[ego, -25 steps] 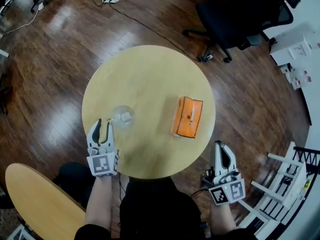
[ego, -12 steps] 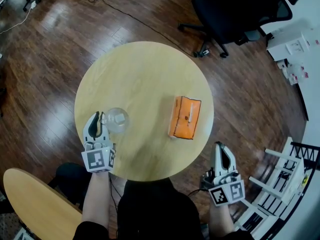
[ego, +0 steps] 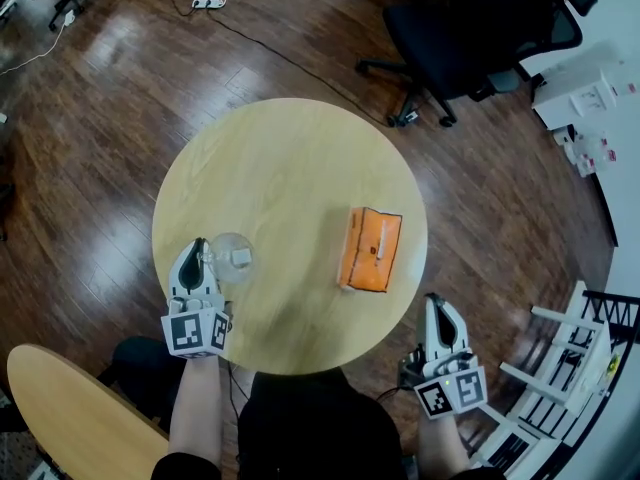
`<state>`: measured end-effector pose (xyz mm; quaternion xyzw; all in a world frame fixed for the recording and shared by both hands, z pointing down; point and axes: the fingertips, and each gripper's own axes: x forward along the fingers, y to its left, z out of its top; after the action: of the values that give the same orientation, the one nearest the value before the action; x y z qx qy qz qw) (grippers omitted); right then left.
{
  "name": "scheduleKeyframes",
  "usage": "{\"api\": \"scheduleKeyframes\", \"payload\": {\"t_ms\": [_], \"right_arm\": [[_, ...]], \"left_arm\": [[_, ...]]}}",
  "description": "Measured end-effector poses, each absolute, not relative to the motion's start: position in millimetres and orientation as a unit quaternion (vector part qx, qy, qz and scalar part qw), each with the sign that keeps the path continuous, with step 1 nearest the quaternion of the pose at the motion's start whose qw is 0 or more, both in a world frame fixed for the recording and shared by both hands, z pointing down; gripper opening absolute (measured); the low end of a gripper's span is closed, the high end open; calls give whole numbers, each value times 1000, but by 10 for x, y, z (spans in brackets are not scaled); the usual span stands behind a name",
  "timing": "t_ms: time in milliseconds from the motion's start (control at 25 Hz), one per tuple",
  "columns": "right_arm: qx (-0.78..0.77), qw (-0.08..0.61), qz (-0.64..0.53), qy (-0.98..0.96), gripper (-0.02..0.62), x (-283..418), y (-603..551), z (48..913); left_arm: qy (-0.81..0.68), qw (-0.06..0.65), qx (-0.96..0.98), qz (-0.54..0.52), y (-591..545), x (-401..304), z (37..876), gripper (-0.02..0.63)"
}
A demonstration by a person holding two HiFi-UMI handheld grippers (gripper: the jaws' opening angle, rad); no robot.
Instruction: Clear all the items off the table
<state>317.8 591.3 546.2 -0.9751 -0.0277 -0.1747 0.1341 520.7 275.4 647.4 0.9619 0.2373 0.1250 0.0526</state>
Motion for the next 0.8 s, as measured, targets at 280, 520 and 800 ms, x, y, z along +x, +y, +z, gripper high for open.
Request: {"api": "scheduleKeyframes", "payload": {"t_ms": [280, 520, 800], "right_arm": [[-979, 136, -150, -12, 5, 3277, 5957, 5317], [-989, 113, -84, 49, 5, 3536, 5901, 4658], [-981, 93, -44, 167, 5, 3676, 5456, 4146]], "left_arm": [[254, 54, 962, 88, 2801, 5180, 6004, 11], [229, 69, 970, 33, 2595, 5118, 5167, 11], [152, 76, 985, -20, 1983, 4511, 4380, 9]]}}
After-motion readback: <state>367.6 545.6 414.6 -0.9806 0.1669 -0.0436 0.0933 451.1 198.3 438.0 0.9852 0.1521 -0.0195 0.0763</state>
